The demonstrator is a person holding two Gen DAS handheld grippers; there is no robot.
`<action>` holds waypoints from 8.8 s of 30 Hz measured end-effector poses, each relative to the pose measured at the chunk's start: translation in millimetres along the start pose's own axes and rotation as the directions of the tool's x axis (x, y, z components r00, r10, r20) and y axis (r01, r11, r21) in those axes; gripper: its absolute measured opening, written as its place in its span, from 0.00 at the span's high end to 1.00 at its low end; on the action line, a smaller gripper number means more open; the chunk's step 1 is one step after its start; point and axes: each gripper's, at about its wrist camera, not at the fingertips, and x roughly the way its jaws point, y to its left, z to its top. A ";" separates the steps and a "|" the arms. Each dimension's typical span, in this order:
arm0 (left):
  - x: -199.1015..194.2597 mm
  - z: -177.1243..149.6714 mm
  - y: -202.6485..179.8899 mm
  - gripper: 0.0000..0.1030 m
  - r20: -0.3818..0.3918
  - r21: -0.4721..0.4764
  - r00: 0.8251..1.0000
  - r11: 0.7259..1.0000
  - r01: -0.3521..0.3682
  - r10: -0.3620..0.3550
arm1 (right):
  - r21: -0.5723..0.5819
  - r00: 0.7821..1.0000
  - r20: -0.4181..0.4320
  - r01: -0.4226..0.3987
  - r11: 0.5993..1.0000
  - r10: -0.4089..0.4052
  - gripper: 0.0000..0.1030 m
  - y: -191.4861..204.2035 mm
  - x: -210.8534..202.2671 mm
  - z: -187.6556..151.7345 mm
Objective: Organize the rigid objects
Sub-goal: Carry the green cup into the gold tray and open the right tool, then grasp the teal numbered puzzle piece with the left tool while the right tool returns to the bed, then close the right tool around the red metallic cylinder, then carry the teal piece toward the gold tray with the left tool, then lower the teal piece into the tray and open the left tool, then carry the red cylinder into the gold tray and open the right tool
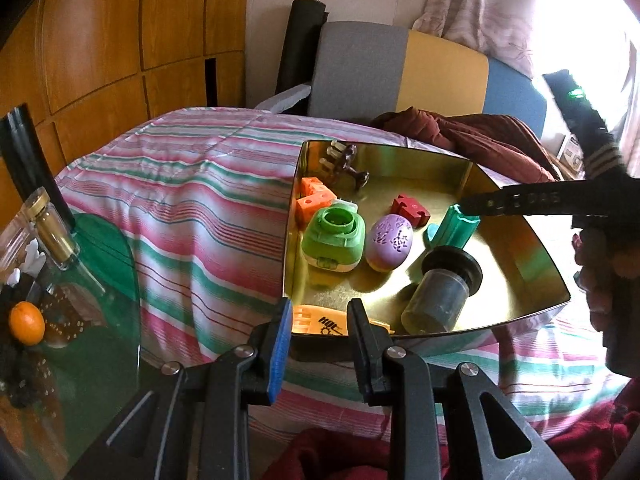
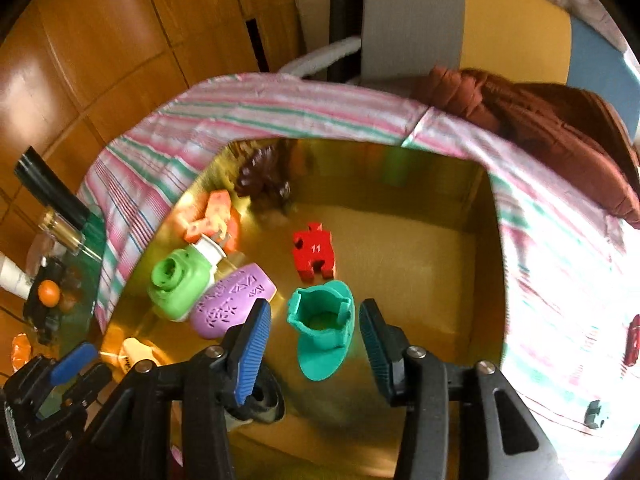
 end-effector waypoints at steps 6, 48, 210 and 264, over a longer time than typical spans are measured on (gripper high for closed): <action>-6.3 3.7 -6.2 0.72 0.013 0.023 1.000 1.000 -0.001 0.001 | 0.025 0.996 0.082 0.020 0.999 -0.022 0.55 -21.0 -37.2 -11.0; 2.1 43.8 -248.1 0.54 -0.096 0.476 0.943 0.817 0.325 -0.320 | 0.839 0.887 0.022 0.235 0.491 -0.462 0.55 -366.2 -158.0 -163.2; 93.6 136.3 -70.3 0.55 -0.134 -0.128 0.937 0.943 0.307 -0.323 | 0.100 0.919 -0.118 0.388 0.916 -0.376 0.77 -240.4 -19.8 -112.6; -3.8 44.7 -44.3 0.36 0.073 0.075 0.997 0.997 -0.012 0.006 | 0.091 0.889 -0.144 0.449 0.889 -0.434 0.78 -234.1 -16.1 -106.3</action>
